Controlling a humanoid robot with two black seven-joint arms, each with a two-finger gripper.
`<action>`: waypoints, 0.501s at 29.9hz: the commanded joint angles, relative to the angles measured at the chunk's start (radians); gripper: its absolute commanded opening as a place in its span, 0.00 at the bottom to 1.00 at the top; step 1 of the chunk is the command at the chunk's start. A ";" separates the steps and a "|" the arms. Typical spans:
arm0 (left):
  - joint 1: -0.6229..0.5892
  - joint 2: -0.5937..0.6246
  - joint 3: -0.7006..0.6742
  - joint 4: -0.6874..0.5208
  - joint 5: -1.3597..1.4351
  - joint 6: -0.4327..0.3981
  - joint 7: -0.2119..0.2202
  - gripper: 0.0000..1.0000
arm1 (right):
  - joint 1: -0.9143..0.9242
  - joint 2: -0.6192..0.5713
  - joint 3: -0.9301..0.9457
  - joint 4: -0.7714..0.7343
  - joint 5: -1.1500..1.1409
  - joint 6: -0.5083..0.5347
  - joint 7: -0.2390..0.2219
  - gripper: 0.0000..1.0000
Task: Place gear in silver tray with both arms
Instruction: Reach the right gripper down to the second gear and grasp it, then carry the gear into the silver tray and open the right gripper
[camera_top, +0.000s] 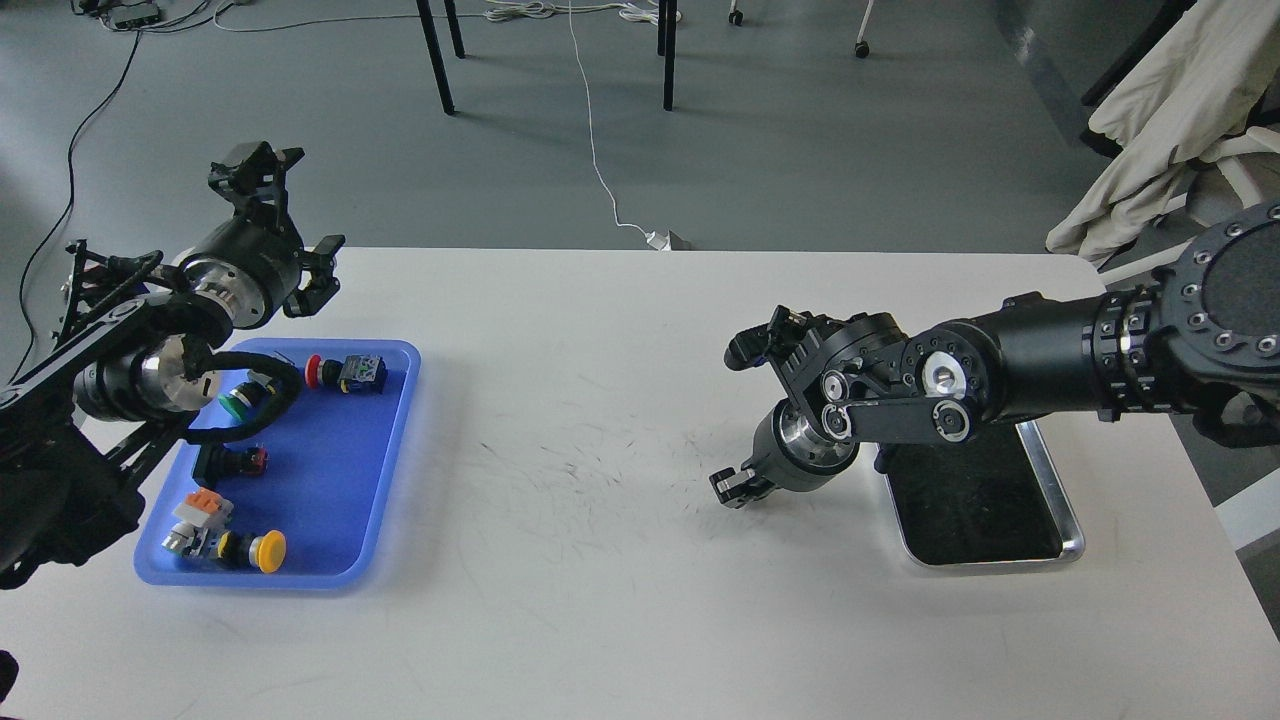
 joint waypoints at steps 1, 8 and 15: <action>0.000 0.001 0.000 0.000 0.000 0.000 -0.001 0.98 | 0.009 -0.008 0.005 -0.003 0.000 0.002 0.002 0.02; 0.000 0.008 -0.003 0.000 0.001 0.005 -0.001 0.98 | 0.084 -0.182 0.126 0.009 0.015 0.002 0.008 0.02; -0.002 0.008 -0.005 0.000 0.001 0.006 -0.001 0.98 | 0.123 -0.521 0.160 0.165 -0.022 0.025 0.011 0.02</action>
